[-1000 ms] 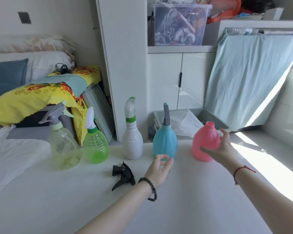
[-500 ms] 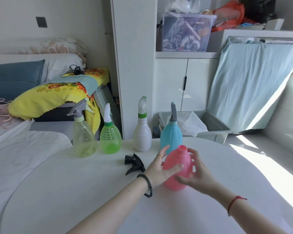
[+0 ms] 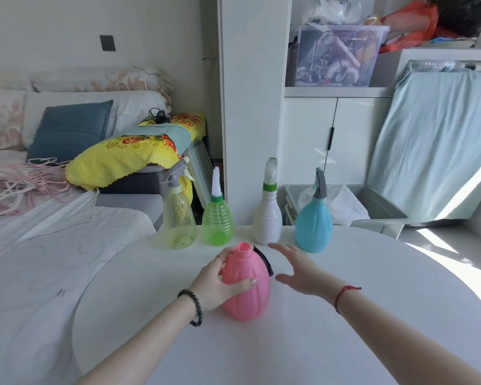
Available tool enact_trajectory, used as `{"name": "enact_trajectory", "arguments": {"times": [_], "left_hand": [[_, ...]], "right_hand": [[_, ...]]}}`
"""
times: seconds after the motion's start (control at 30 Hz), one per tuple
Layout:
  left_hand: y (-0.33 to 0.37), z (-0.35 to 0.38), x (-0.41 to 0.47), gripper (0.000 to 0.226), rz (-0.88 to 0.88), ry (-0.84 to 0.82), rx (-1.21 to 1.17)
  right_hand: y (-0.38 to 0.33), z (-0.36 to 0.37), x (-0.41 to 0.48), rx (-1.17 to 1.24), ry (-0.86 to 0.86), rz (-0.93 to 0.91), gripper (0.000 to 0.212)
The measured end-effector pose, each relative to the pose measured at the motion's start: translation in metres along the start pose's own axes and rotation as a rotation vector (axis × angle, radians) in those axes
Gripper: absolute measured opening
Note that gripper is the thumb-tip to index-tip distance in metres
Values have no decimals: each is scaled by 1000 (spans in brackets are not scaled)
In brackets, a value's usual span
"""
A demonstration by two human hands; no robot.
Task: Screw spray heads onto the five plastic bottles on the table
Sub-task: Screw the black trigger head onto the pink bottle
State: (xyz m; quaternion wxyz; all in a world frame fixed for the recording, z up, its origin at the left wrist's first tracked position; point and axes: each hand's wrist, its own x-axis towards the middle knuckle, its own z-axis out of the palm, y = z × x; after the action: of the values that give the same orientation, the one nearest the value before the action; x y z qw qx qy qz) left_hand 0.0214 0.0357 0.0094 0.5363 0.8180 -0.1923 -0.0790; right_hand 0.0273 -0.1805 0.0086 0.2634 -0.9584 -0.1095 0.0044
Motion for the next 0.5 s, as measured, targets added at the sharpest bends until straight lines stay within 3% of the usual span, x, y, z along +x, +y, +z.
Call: {"name": "enact_trajectory", "arguments": {"times": [0.27,0.5], "left_hand": [[-9,3,-2,62,27,4,-23],[-12,4,-2,62,36,7,-53]], "right_hand": [[-6,37,51,-164,-121,-22,60],[5,38,37,-289,140,-59,36]]}}
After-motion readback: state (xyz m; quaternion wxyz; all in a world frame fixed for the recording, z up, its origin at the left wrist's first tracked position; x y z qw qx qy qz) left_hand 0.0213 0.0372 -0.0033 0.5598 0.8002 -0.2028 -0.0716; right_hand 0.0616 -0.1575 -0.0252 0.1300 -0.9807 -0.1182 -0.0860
